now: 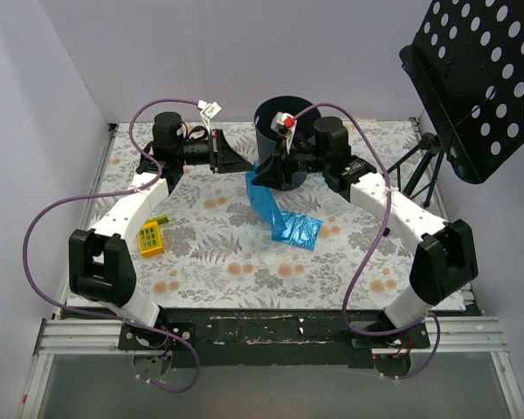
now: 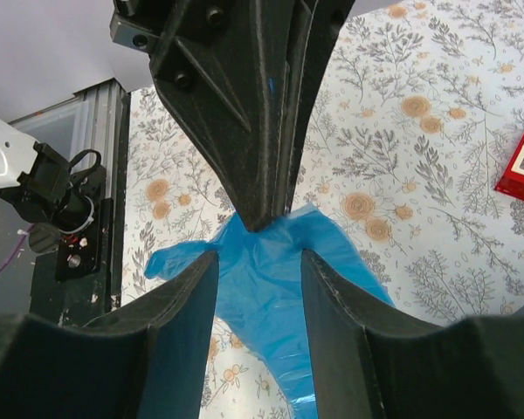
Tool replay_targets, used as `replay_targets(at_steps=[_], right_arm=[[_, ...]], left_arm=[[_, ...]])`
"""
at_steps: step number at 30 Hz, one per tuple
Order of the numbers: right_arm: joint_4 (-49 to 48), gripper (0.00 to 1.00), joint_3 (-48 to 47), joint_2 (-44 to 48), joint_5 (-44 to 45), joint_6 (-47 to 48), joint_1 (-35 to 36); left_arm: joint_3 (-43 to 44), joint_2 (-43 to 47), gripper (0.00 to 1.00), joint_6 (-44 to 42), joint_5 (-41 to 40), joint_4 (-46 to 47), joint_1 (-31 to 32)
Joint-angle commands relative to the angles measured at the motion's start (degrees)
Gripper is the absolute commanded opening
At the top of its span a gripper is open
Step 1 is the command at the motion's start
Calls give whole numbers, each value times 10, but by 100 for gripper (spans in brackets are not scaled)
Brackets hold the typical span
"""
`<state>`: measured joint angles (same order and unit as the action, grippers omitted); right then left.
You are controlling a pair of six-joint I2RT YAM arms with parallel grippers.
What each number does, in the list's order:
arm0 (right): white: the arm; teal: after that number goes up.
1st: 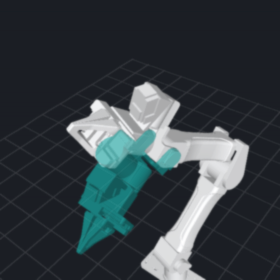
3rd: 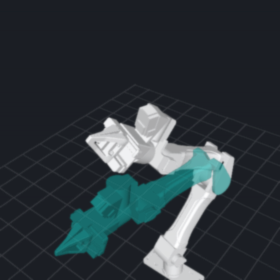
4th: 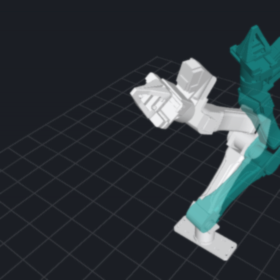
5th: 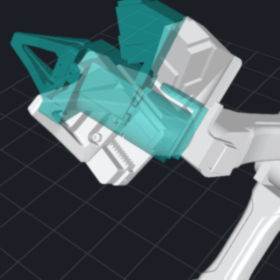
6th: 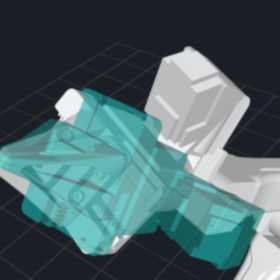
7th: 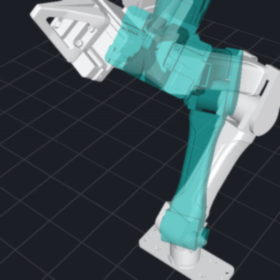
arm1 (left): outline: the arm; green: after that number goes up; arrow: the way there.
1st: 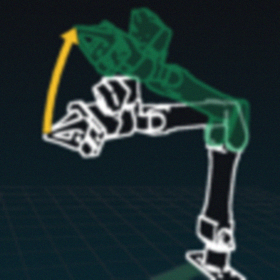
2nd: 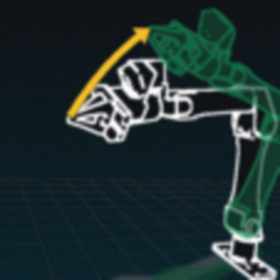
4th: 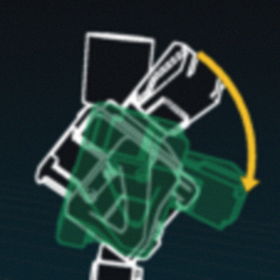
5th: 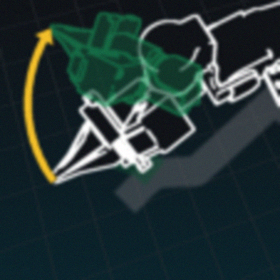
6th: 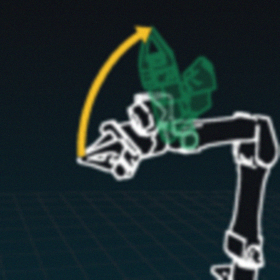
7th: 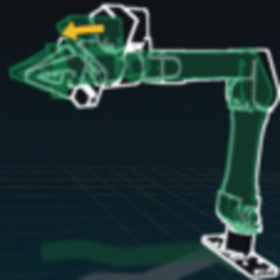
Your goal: Put the trash bags into the trash bin
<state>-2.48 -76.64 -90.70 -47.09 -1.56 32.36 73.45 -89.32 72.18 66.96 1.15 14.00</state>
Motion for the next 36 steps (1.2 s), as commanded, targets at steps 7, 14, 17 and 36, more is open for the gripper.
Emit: replay_targets(at_steps=[7, 14, 17, 36], right_arm=[[-54, 44, -42, -13, -8, -27, 9], [-36, 1, -33, -3, -11, -2, 8], [-28, 1, -22, 15, -7, 2, -1], [-7, 1, 8, 47, -30, 37, -24]], left_arm=[[-6, 30, 0, -9, 8, 6, 1], [-2, 34, 0, -28, -10, -8, 0], [1, 40, 0, -40, -18, -40, -4], [36, -2, 40, 15, 35, -15, 1]])
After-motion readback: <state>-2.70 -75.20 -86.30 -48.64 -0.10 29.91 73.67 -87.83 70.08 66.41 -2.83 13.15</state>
